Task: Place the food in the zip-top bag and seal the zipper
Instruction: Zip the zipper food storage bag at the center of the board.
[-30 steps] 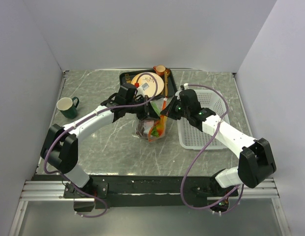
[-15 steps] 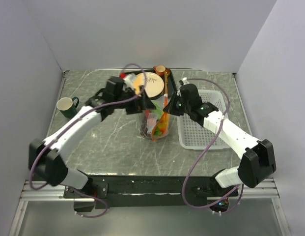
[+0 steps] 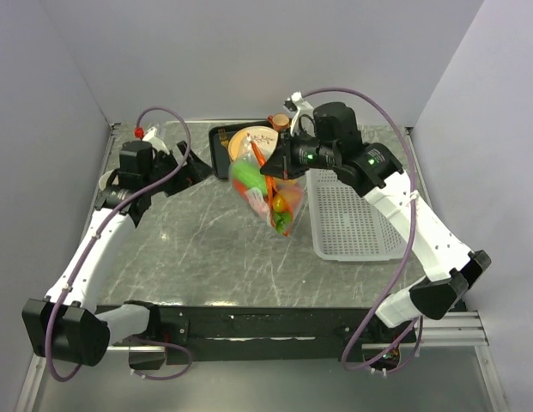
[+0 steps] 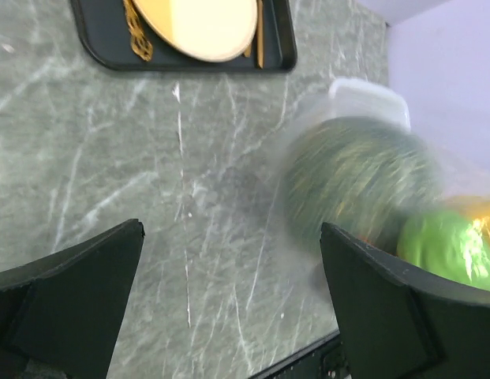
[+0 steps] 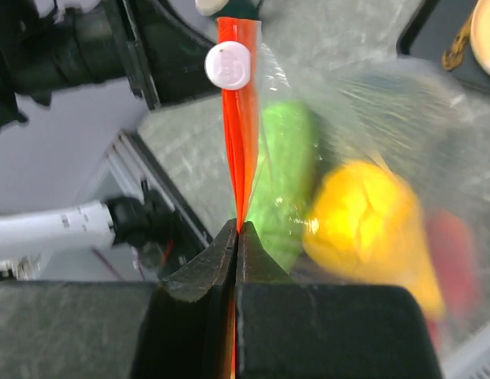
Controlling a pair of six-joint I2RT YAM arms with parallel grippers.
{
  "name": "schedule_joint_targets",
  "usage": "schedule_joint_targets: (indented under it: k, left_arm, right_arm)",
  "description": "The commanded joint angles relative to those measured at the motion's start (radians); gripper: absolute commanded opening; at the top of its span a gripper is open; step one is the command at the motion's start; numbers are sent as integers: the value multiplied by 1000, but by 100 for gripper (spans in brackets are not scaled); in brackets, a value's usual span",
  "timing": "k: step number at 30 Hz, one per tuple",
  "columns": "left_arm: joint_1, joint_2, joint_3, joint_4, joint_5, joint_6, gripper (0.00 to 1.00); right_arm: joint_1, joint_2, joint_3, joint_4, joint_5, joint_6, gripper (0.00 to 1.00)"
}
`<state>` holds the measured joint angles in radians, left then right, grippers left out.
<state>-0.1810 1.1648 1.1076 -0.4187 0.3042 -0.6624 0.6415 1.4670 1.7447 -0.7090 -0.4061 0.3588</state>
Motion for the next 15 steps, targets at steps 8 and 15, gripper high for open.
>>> schedule_joint_targets:
  k: [8, 15]
  left_arm:
    - [21, -140, -195, 440, 248, 21, 99]
    - [20, 28, -357, 822, 470, -138, 99]
  right_arm:
    - [-11, -41, -299, -35, -45, -63, 0]
    - [-117, 134, -351, 7, -11, -144, 0]
